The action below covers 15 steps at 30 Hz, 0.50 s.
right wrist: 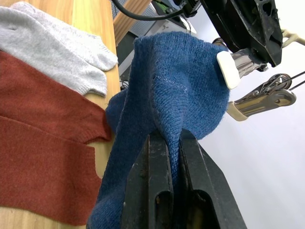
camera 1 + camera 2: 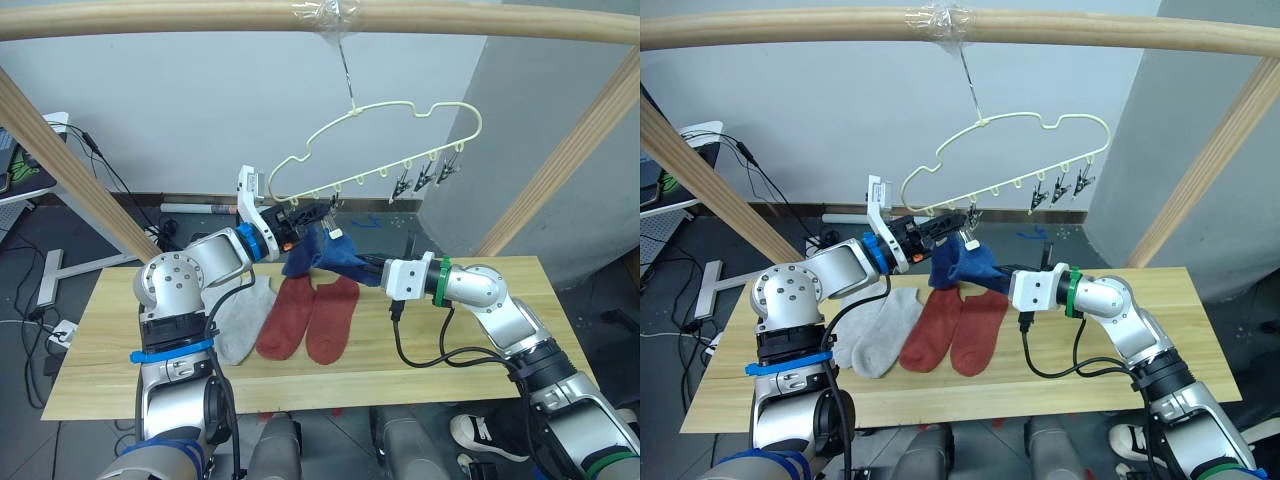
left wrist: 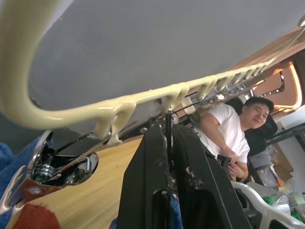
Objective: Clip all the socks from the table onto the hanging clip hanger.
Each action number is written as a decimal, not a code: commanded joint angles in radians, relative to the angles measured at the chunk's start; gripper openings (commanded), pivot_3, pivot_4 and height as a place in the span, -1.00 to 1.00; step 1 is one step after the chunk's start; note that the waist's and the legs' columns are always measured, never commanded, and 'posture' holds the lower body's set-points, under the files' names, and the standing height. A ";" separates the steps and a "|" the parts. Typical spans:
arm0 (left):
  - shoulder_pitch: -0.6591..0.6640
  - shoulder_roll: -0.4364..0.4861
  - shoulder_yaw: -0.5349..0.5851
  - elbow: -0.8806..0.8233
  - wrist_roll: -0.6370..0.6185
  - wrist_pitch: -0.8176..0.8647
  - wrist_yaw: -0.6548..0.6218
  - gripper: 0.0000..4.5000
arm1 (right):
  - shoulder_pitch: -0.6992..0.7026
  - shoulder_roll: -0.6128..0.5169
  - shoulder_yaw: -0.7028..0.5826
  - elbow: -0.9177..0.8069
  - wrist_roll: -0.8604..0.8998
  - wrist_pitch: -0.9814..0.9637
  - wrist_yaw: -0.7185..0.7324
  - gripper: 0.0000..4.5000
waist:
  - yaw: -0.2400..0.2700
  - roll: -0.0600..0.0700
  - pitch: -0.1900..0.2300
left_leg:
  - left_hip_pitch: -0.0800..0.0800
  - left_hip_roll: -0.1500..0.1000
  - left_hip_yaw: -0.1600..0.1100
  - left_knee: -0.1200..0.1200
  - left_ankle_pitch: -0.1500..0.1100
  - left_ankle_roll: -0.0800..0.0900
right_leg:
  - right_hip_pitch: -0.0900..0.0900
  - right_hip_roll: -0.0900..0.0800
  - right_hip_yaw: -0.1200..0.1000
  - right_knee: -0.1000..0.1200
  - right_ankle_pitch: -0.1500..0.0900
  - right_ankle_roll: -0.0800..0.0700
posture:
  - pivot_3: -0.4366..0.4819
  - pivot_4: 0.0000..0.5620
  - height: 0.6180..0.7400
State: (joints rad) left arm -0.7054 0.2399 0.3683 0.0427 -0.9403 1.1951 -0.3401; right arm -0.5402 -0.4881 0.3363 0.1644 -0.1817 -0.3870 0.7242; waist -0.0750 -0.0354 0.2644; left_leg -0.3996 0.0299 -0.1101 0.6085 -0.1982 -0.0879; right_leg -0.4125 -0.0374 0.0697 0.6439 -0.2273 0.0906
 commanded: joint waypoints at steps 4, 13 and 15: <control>0.027 0.024 -0.010 -0.055 -0.044 0.014 -0.030 -0.63 | -0.024 0.004 -0.021 -0.042 0.012 -0.003 0.002 -1.00 | 0.000 0.000 0.000 | 0.000 0.000 0.000 0.000 0.000 0.000 | 0.000 0.000 0.000 0.000 0.000 0.000 | -0.06 -0.21 1.00; 0.055 0.074 0.054 -0.066 -0.077 0.034 0.003 0.60 | -0.046 0.024 -0.022 0.012 0.019 -0.006 -0.004 -1.00 | 0.003 0.000 0.000 | -0.001 0.000 0.000 0.000 0.000 0.000 | -0.002 0.000 0.000 0.000 0.000 0.000 | -0.02 -0.19 1.00; 0.084 0.099 0.098 -0.106 -0.130 0.077 0.031 0.87 | -0.055 0.045 -0.022 0.041 0.026 0.001 -0.012 -1.00 | -0.001 0.000 0.000 | -0.001 0.000 0.000 -0.001 0.000 0.000 | -0.002 0.000 0.000 0.000 0.000 0.000 | 0.00 -0.18 1.00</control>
State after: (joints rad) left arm -0.6339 0.3180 0.4133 -0.0007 -1.0099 1.2421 -0.3305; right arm -0.5749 -0.4523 0.3345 0.2026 -0.1737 -0.3830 0.7183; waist -0.0761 -0.0355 0.2645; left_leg -0.4008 0.0301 -0.1097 0.6078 -0.1983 -0.0879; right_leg -0.4150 -0.0374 0.0702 0.6443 -0.2274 0.0902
